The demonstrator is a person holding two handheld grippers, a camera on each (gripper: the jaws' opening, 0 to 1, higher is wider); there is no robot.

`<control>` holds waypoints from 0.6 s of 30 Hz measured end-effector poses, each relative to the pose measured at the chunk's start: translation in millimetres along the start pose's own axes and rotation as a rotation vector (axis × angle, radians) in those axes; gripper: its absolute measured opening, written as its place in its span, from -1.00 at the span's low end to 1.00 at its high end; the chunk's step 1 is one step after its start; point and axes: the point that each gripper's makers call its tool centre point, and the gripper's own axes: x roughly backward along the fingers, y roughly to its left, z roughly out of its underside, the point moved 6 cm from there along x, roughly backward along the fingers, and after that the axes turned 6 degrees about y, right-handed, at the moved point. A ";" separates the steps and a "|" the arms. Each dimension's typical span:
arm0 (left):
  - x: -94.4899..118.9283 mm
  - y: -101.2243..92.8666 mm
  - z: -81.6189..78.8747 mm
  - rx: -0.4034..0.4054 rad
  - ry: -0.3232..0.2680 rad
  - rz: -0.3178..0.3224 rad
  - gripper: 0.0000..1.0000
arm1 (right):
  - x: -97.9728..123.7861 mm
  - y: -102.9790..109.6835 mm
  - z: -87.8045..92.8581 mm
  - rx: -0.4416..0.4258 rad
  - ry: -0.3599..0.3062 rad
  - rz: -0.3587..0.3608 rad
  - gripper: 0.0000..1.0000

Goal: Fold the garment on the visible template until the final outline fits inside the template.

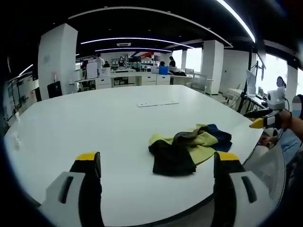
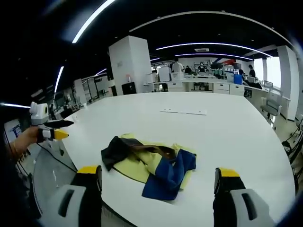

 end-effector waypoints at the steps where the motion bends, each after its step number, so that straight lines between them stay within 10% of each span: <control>1: -0.4 -0.2 0.1 -0.002 0.002 0.001 0.94 | -0.3 0.1 -0.2 0.000 -0.001 0.000 0.99; 18: -6.9 -0.3 0.6 -0.015 0.016 0.010 0.90 | -3.0 -4.0 -3.6 0.010 0.005 0.001 0.99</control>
